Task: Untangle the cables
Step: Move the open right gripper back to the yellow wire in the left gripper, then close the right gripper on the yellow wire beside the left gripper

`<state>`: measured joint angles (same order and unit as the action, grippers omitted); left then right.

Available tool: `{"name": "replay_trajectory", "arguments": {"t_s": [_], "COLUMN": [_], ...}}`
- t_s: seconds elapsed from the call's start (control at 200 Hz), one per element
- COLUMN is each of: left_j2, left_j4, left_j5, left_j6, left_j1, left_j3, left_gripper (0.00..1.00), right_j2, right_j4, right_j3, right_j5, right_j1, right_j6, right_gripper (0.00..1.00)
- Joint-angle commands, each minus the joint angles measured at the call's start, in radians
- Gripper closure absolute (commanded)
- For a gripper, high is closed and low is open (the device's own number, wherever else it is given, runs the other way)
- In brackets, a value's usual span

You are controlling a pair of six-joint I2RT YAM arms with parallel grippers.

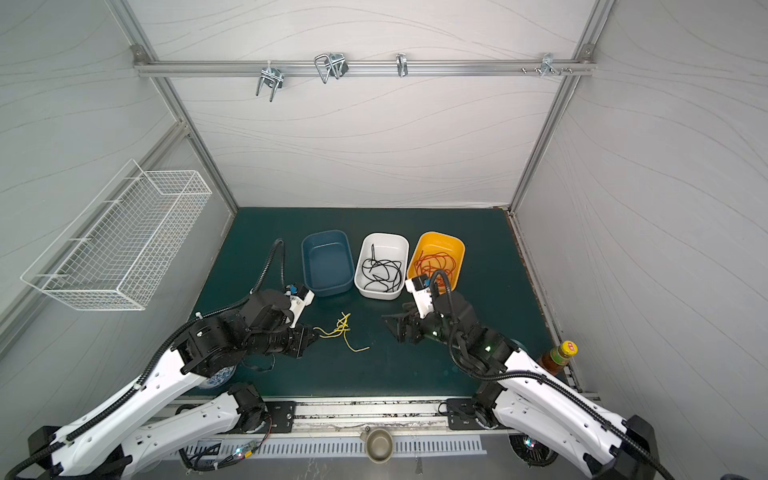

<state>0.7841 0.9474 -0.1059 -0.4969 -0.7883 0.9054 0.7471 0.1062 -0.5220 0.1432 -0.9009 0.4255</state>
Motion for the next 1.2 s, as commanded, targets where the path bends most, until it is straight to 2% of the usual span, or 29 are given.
{"name": "replay_trajectory", "arguments": {"t_s": [0.0, 0.235, 0.445, 0.71, 0.915, 1.025, 1.155, 1.195], "left_j2": [-0.020, -0.058, -0.066, -0.073, -0.089, -0.098, -0.104, -0.105], "left_j4": [-0.066, -0.106, -0.121, -0.118, -0.111, -0.110, -0.110, -0.110], "left_j5": [-0.038, -0.085, -0.099, -0.065, -0.043, -0.036, -0.033, -0.035], "left_j6": [0.032, 0.032, 0.031, 0.022, 0.018, 0.017, 0.018, 0.018], "left_j1": [0.001, -0.001, -0.009, -0.068, -0.089, -0.095, -0.097, -0.097], "left_j3": [-0.009, -0.039, -0.051, -0.052, -0.051, -0.051, -0.051, -0.051], "left_gripper": [1.00, 1.00, 1.00, 1.00, 1.00, 1.00, 1.00, 1.00], "right_j2": [0.027, 0.214, 0.448, 0.602, 0.671, 0.686, 0.688, 0.689], "right_j4": [-0.175, -0.436, -0.606, -0.774, -0.807, -0.819, -0.830, -0.840], "right_j3": [0.073, 0.161, 0.121, 0.090, 0.065, 0.074, 0.095, 0.103], "right_j5": [-0.058, -0.227, -0.397, -0.540, -0.667, -0.699, -0.711, -0.716], "right_j1": [-0.093, -0.277, -0.396, -0.413, -0.415, -0.411, -0.411, -0.411], "right_j6": [-0.018, -0.047, -0.105, -0.091, -0.111, -0.124, -0.121, -0.119], "right_gripper": [0.13, 0.13, 0.13, 0.13, 0.17, 0.25, 0.56, 0.61]}}
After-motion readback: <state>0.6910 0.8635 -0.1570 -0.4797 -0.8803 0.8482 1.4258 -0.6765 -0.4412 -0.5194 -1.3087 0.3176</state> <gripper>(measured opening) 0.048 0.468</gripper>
